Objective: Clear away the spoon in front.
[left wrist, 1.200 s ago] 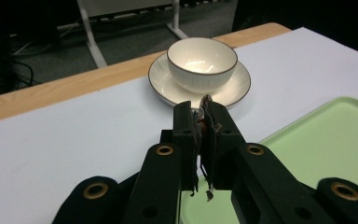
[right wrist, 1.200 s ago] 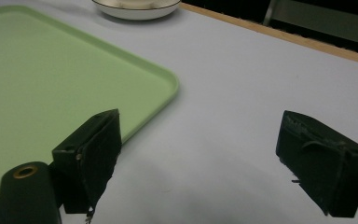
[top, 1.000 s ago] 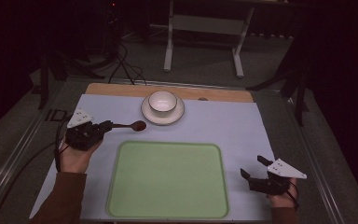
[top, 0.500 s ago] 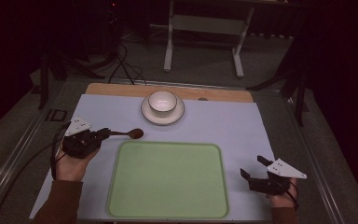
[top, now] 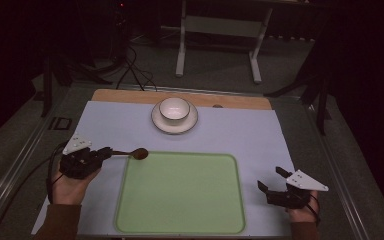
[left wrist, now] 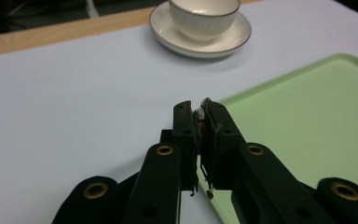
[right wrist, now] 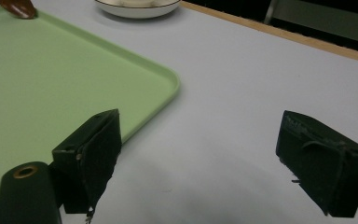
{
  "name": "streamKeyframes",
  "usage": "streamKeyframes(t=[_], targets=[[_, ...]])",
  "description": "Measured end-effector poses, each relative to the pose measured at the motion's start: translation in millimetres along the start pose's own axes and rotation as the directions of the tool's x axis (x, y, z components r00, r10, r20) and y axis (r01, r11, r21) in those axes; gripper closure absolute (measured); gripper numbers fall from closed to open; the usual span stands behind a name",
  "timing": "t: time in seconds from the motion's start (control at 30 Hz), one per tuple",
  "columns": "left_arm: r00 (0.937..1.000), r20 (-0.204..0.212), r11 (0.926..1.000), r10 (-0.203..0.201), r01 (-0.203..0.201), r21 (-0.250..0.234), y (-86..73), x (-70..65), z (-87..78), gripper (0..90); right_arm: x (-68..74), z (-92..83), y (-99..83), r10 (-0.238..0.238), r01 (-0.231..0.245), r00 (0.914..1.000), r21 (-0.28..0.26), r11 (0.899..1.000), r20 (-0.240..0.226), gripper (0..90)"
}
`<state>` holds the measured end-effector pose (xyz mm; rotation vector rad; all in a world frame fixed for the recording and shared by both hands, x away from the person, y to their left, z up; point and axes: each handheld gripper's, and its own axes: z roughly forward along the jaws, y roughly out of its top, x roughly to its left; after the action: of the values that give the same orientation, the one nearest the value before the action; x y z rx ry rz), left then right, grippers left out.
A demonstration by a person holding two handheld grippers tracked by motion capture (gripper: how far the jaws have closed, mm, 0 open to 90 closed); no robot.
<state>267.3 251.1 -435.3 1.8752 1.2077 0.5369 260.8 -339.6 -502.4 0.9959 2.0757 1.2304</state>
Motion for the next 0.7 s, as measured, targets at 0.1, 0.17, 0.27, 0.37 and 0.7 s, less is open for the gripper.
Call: streamKeyframes(t=[0.1, 0.17, 0.27, 0.37, 0.7], targets=[[0.9998, -0.015, 0.9999, -0.014, 0.014, 0.009, 2.0, 0.4, 0.9, 83.8, -0.1, 0.1, 0.0, 0.001, -0.001, 1.0, 0.0, 1.0, 0.0, 13.9], [0.9995, -0.016, 0.9997, -0.026, 0.026, 0.002, 4.6, 1.9, 2.2, 83.8, -0.1, 0.2, 0.0, 0.0, 0.0, 1.0, 0.001, 1.0, -0.001, 13.9], [0.9993, -0.019, 0.9994, -0.032, 0.032, -0.015, 10.0, 2.4, 4.8, 83.7, -0.2, 0.1, 0.0, -0.001, 0.001, 1.0, -0.001, 1.0, -0.001, 13.9], [0.9988, -0.022, 0.9985, -0.043, 0.042, -0.036, 16.8, 4.0, 8.6, 83.5, -0.4, 0.1, -0.1, 0.0, 0.0, 1.0, -0.001, 1.0, -0.001, 13.9], [0.997, -0.045, 0.9929, -0.063, 0.058, -0.103, 44.8, 5.6, 32.5, 83.1, -0.6, 0.0, -0.1, 0.001, -0.001, 1.0, 0.0, 1.0, -0.001, 13.9]])
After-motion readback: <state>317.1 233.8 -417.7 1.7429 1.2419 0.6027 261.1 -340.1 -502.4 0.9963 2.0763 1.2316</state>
